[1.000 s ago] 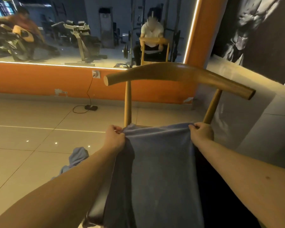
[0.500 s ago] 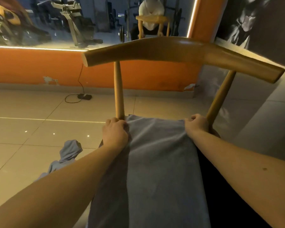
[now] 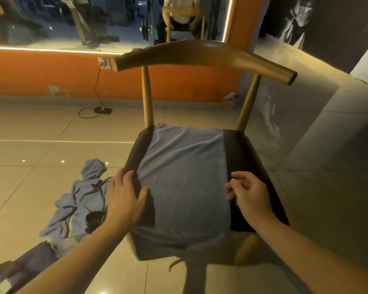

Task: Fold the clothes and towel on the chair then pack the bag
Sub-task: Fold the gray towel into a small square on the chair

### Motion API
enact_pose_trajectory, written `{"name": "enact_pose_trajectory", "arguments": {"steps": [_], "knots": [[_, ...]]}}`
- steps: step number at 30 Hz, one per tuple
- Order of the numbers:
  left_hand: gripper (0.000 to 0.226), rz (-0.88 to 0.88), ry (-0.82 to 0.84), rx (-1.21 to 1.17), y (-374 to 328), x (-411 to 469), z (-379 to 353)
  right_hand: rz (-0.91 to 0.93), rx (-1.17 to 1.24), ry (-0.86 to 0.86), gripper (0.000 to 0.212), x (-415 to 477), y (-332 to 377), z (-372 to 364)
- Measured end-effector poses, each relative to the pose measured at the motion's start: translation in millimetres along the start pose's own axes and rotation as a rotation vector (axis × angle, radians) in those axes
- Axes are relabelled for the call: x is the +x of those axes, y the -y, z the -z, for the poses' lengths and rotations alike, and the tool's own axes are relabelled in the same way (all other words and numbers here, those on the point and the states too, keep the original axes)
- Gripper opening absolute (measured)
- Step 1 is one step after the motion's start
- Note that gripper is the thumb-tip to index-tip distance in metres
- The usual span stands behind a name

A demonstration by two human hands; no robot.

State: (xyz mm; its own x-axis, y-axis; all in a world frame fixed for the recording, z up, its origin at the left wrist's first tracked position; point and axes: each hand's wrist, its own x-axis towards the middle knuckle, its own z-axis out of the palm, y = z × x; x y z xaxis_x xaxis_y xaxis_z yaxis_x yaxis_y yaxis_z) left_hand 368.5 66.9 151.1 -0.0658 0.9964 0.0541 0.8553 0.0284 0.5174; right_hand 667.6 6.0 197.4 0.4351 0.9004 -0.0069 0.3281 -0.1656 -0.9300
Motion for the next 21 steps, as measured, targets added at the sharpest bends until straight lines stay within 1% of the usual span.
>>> {"name": "enact_pose_trajectory", "arguments": {"steps": [2,4,7,8,10,12,13,14,16,19,21], "knots": [[0.074,0.081,-0.057,-0.024,8,-36,-3,-0.008,-0.001,-0.006,0.009,-42,-14,8],[0.081,0.198,-0.133,-0.119,15,-64,-5,-0.059,-0.015,-0.012,0.010,-77,-33,11],[0.079,0.370,-0.160,-0.313,29,-87,-15,-0.236,-0.111,0.049,0.012,-104,-77,2],[0.081,0.423,-0.154,-0.392,34,-93,-19,-0.298,-0.125,0.086,0.013,-107,-89,-3],[0.089,0.509,-0.106,-0.558,38,-101,-23,-0.370,-0.061,0.158,0.018,-106,-104,-16],[0.093,0.536,-0.040,-0.659,36,-107,-23,-0.358,0.005,0.214,0.035,-103,-109,-26],[0.090,0.539,0.006,-0.695,33,-111,-22,-0.340,0.024,0.232,0.043,-104,-106,-29],[0.084,0.532,0.055,-0.706,30,-115,-22,-0.335,0.040,0.242,0.046,-106,-104,-31],[0.066,0.473,0.148,-0.672,30,-121,-23,-0.354,0.057,0.255,0.039,-110,-102,-33],[0.036,0.388,0.273,-0.574,35,-126,-21,-0.365,0.021,0.330,0.025,-116,-101,-32],[0.023,0.372,0.335,-0.512,41,-129,-22,-0.370,0.008,0.346,0.028,-120,-105,-31]]}}
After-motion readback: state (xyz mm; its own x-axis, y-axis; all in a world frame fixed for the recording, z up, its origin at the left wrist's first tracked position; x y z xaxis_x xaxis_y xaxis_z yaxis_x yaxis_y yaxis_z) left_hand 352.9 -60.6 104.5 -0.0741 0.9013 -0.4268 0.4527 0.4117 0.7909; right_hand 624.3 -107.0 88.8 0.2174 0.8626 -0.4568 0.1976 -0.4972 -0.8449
